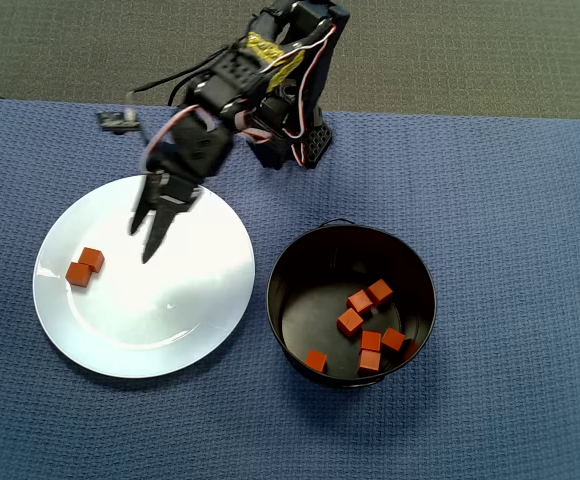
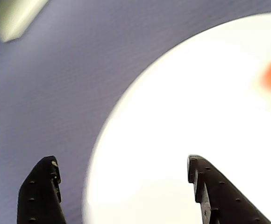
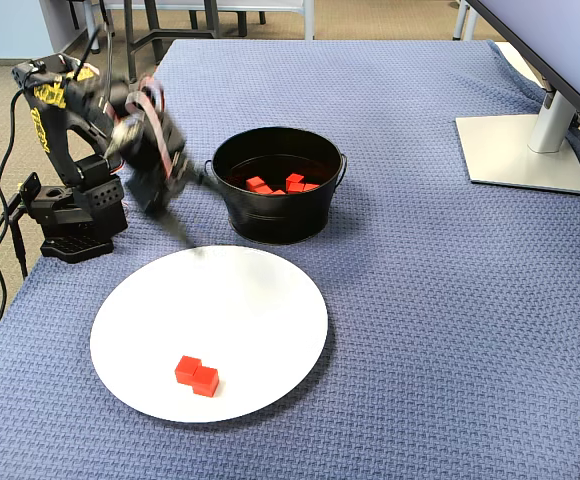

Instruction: Pick up the red cubes from the white plate and place them in the black recipient

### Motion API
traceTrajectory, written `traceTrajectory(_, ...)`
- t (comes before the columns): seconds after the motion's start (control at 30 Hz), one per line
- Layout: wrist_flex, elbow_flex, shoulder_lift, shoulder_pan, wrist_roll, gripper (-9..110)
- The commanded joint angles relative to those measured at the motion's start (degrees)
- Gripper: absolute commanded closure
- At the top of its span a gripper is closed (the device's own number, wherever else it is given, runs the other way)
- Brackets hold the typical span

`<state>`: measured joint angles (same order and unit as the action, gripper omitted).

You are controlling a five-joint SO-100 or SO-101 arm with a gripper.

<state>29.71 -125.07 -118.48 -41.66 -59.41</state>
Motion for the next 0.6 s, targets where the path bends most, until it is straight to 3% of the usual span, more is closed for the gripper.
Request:
traceTrajectory(0.0,-1.6,-0.2,5.6,-5.2,-16.1,74)
traceTrajectory(0.13,-5.5,-2.4,12.2,-9.5,-38.2,74)
traceTrajectory(0.27,-4.4,0.6,17.7,-11.3,-51.2,75)
traceTrajectory(0.57,-2.4,13.6,29.7,-11.7,-53.0,76)
